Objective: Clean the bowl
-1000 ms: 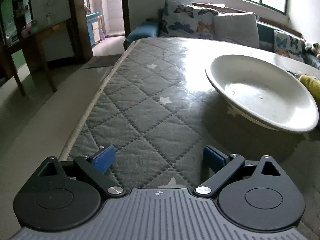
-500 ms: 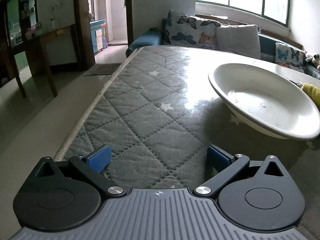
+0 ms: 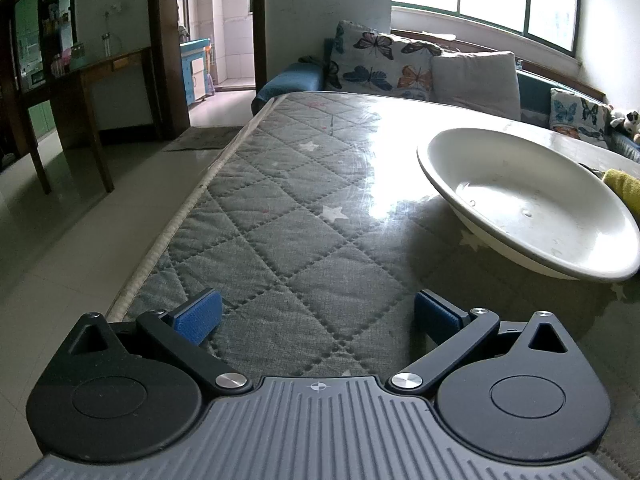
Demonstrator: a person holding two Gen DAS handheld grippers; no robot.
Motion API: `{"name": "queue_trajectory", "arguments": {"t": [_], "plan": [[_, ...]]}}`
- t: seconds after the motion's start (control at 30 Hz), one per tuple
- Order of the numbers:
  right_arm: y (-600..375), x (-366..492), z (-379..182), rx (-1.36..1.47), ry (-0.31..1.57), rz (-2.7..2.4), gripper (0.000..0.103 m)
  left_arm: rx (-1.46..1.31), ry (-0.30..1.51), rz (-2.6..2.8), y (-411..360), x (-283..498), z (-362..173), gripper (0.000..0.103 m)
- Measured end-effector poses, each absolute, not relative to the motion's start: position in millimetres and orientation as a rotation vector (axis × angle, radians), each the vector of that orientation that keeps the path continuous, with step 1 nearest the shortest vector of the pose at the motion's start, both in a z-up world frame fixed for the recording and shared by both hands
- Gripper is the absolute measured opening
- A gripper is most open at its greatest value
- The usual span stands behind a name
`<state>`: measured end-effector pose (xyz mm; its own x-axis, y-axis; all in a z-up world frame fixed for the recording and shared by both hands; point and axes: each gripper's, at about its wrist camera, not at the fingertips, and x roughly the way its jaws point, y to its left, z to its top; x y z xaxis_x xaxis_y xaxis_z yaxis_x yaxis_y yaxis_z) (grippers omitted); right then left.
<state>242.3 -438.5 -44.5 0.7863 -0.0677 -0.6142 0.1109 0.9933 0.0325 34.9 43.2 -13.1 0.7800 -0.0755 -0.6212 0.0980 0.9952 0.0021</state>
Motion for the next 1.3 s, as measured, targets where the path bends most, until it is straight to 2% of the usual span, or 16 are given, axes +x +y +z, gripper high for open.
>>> {"name": "queue_trajectory", "arguments": {"t": [1.3], "plan": [[-435.7, 238.8, -46.7, 0.064, 0.656, -0.101, 0.103, 0.037, 0.669, -0.093, 40.5, 35.3, -14.0, 0.103]]}}
